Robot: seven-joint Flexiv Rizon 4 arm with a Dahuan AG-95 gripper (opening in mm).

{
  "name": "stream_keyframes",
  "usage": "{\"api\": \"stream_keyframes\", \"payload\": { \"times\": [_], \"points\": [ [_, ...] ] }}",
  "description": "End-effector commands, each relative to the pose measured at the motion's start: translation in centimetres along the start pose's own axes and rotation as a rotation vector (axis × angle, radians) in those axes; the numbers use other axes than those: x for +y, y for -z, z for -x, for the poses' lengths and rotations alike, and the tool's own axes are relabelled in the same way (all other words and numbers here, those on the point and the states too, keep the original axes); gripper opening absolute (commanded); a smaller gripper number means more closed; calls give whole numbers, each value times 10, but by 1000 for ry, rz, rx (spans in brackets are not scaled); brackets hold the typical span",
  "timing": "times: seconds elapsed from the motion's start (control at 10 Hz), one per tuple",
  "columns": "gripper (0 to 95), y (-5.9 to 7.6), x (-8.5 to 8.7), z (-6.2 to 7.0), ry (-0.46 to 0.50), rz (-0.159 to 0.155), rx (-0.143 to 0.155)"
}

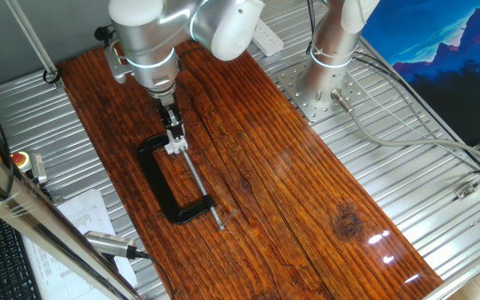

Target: Take out the light bulb by rotating it

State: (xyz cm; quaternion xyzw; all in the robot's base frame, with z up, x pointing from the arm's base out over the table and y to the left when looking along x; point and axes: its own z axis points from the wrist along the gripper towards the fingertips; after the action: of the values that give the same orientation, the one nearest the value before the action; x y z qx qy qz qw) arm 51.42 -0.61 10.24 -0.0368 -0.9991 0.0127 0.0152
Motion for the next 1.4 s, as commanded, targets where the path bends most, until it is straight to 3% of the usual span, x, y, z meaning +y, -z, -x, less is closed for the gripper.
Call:
{"api": "stream_keyframes", "payload": {
  "times": [0.1,0.4,0.5,0.8,0.9,1.1,1.2,1.4],
  "points": [
    [570,1,-1,-2,-1,-4,0],
    [570,1,-1,-2,-2,-5,-2],
    [380,1,-1,-2,-3,-5,-2],
    [380,1,-1,-2,-3,-6,-1],
    [190,1,-1,-2,-2,-6,-2],
    [190,0,-1,-2,3,-8,-3],
    [0,0,-1,-2,14,-7,-9],
    [0,0,-1,-2,55,-6,-9]
  ]
}}
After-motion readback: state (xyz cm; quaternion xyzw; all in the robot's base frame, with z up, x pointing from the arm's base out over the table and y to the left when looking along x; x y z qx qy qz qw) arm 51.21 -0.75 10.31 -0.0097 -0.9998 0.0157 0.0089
